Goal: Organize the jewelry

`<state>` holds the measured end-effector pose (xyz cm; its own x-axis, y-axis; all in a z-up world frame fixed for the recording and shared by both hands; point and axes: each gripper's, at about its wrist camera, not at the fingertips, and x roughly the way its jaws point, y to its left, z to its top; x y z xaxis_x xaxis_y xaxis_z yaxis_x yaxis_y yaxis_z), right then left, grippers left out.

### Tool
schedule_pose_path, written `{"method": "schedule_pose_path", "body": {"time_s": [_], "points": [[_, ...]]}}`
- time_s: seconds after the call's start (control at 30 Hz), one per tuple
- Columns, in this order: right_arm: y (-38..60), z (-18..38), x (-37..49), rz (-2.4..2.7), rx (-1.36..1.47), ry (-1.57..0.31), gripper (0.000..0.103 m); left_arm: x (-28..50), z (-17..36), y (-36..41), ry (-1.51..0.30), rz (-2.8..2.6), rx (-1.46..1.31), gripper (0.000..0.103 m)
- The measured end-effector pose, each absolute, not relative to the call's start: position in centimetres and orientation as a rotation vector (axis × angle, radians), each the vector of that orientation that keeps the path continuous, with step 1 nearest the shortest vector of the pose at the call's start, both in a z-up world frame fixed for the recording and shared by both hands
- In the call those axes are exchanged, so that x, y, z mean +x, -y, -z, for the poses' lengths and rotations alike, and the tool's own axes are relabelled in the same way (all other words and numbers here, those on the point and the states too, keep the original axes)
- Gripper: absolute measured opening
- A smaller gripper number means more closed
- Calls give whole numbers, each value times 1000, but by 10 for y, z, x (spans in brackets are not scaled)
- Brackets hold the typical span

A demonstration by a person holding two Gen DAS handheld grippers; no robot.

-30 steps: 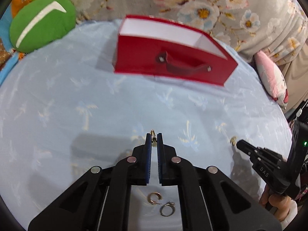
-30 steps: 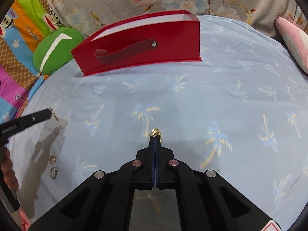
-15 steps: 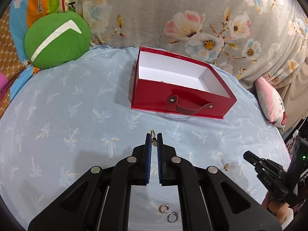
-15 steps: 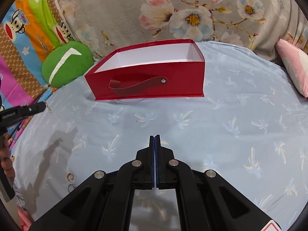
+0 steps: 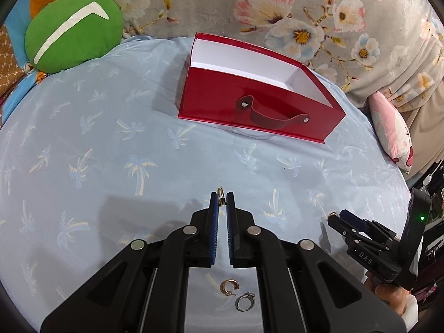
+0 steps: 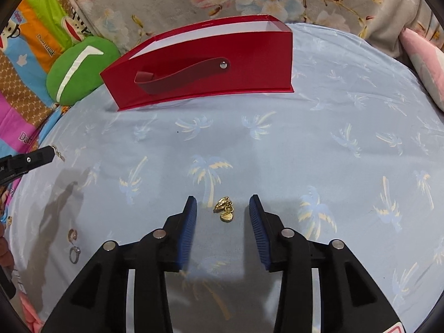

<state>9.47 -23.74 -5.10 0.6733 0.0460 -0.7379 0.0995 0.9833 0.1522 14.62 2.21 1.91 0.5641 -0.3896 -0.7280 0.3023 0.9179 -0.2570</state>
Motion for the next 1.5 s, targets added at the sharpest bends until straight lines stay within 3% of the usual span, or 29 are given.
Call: {"method": "schedule_pose_path", "body": {"time_s": [0.17,0.23,0.27,0.3,0.57,1.1,1.3,1.5], "points": [[233,55,100,36,160,-838,37,148,-16,-21,-893,409,-111,5],[234,55,101,43,160,-838,25,147,-16,-21,-893,411,-111,5],[234,55,102,43,162,-840,13,147,-16,-21,-892,413,-111,5],[235,54,103,42,168,-842,13,147,-16,-20,-891,413,-110,5],[237,24,98,24,192,-766,13,150,-30,-20,-857,422,-104,5],[250,-155,174,-13,52,-376,13,237,-157,23,-524,439,-52,5],[265,-163,249,-31,91,-398,13,296,-166,52,-498,431,-32,5],[278,-143,301,-10,125,-456,13,353,-143,74,-564,427,-25,5]]}}
